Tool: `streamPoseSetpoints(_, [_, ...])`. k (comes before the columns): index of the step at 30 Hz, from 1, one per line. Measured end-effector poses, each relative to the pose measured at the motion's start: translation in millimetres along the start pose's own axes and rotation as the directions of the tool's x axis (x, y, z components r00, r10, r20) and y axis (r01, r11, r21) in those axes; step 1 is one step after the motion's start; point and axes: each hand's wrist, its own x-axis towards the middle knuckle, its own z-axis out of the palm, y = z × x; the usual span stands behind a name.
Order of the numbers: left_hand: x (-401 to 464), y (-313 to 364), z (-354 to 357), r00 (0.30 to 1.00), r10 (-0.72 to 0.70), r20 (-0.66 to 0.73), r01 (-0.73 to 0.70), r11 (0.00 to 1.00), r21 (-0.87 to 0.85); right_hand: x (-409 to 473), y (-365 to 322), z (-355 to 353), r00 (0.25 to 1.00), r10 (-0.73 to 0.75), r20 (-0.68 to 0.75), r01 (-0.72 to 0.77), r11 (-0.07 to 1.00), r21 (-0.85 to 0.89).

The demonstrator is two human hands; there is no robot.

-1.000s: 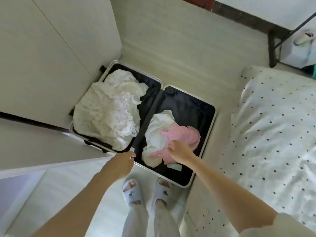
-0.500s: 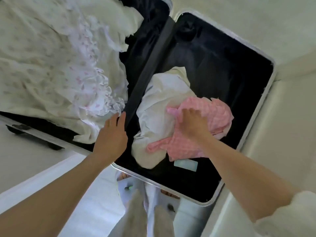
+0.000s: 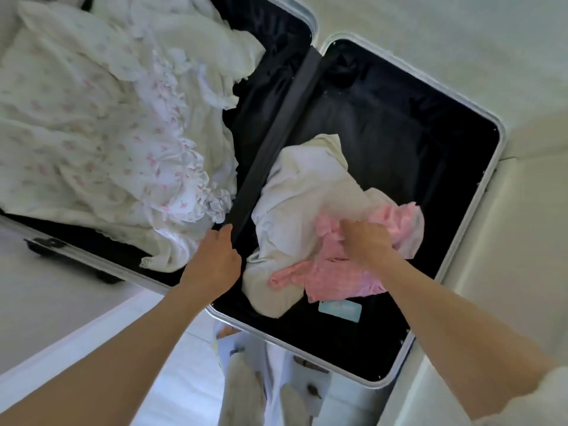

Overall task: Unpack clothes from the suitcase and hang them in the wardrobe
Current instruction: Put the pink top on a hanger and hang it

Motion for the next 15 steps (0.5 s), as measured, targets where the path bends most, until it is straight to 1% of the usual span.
streamPoseSetpoints(3, [-46.8,19.2,-35.2,0.994,0.039,0.105,-0.034,0.998,-0.05,-58.9,8.4,-27.6,0.993,-0.009,0.122,-0.006,0.992,0.126])
streamPoseSetpoints(5, [-79.5,32.1,-55.3,0.986,0.04,0.163,-0.029,0.997,-0.071,-91.5,16.4,-45.7,0.987,0.003,0.16,-0.046,0.964,0.262])
streamPoseSetpoints(7, [-119.6,45.6,-83.5,0.983,0.044,0.178,-0.032,0.997,-0.072,-133.2,22.3,-73.9,0.991,-0.008,0.131,-0.04,0.932,0.36])
streamPoseSetpoints(10, [-168.0,60.2,-116.6,0.988,0.049,0.148,-0.037,0.996,-0.084,-189.9,22.3,-118.6,0.996,-0.068,0.054,0.038,0.904,0.426])
streamPoseSetpoints(13, [-206.1,71.6,-146.4,0.994,0.026,0.102,-0.017,0.995,-0.096,-245.0,19.5,-167.1,0.992,-0.127,-0.01,0.118,0.878,0.464])
streamPoseSetpoints(15, [-243.2,84.4,-172.1,0.997,0.037,0.071,-0.028,0.991,-0.129,-294.7,20.6,-201.9,0.985,-0.158,-0.072,0.173,0.878,0.446])
